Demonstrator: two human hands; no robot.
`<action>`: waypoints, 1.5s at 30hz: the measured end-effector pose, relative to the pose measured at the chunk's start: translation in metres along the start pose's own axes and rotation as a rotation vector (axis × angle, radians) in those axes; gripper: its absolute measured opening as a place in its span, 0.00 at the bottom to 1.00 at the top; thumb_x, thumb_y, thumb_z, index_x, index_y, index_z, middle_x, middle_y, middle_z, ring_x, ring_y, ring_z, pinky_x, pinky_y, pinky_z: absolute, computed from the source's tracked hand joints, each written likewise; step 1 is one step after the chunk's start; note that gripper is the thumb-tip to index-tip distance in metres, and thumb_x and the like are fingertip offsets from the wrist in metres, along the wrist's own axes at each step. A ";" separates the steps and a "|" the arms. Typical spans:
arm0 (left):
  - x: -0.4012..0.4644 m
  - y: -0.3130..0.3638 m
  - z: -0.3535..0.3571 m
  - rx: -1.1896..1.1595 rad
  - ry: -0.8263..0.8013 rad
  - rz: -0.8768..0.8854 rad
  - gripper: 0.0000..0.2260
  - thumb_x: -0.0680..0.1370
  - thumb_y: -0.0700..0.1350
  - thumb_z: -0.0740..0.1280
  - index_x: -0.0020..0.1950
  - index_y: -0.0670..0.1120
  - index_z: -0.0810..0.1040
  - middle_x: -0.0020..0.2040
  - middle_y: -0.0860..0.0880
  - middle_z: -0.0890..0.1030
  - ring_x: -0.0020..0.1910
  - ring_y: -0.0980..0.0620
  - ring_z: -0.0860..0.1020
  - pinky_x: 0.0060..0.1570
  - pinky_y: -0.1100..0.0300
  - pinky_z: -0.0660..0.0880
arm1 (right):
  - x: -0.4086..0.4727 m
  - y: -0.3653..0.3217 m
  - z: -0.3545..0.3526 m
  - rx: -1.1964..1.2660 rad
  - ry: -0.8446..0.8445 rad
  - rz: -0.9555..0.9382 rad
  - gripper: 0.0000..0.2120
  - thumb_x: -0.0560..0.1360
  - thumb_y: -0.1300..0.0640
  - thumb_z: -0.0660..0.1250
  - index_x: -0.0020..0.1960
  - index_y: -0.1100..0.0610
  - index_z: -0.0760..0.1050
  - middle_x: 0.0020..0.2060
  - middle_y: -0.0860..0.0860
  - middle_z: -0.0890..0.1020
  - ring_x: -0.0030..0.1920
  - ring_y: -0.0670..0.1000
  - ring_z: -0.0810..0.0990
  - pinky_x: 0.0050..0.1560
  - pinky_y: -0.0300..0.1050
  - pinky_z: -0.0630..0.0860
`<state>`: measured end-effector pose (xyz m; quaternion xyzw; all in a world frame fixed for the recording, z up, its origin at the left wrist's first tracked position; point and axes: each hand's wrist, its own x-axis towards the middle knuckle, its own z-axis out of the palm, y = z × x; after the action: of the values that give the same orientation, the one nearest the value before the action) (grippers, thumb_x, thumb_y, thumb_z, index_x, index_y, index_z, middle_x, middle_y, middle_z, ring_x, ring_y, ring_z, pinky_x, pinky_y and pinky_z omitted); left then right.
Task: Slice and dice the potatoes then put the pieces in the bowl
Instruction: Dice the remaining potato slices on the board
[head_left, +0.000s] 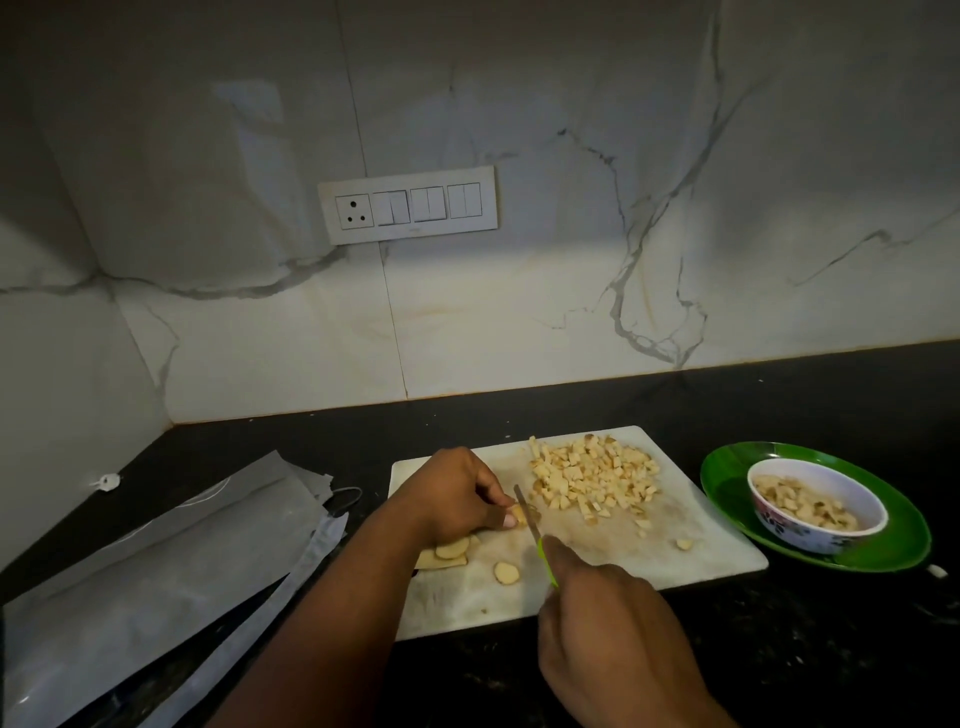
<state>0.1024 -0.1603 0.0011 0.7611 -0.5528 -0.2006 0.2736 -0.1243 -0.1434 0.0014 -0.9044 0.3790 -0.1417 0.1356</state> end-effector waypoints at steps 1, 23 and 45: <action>0.000 0.001 0.000 0.006 0.005 -0.005 0.04 0.73 0.45 0.80 0.46 0.51 0.89 0.41 0.58 0.87 0.45 0.59 0.84 0.53 0.63 0.81 | 0.001 -0.001 0.003 -0.001 -0.001 -0.006 0.30 0.79 0.46 0.56 0.80 0.46 0.55 0.54 0.48 0.81 0.53 0.49 0.81 0.53 0.44 0.76; 0.000 -0.001 -0.001 0.088 0.039 0.004 0.05 0.73 0.45 0.81 0.48 0.50 0.90 0.43 0.58 0.87 0.43 0.65 0.82 0.47 0.72 0.76 | 0.002 -0.011 0.003 0.007 0.025 -0.011 0.28 0.79 0.47 0.56 0.78 0.45 0.57 0.55 0.49 0.81 0.55 0.51 0.80 0.53 0.45 0.75; 0.000 0.002 -0.001 0.033 0.043 -0.065 0.04 0.72 0.44 0.82 0.42 0.48 0.89 0.40 0.57 0.87 0.44 0.59 0.84 0.52 0.60 0.82 | -0.018 -0.006 -0.007 -0.008 0.007 -0.003 0.28 0.80 0.45 0.55 0.79 0.43 0.53 0.54 0.47 0.81 0.54 0.50 0.80 0.53 0.44 0.75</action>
<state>0.1018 -0.1602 0.0028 0.7870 -0.5252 -0.1839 0.2664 -0.1345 -0.1270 0.0071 -0.9050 0.3787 -0.1435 0.1304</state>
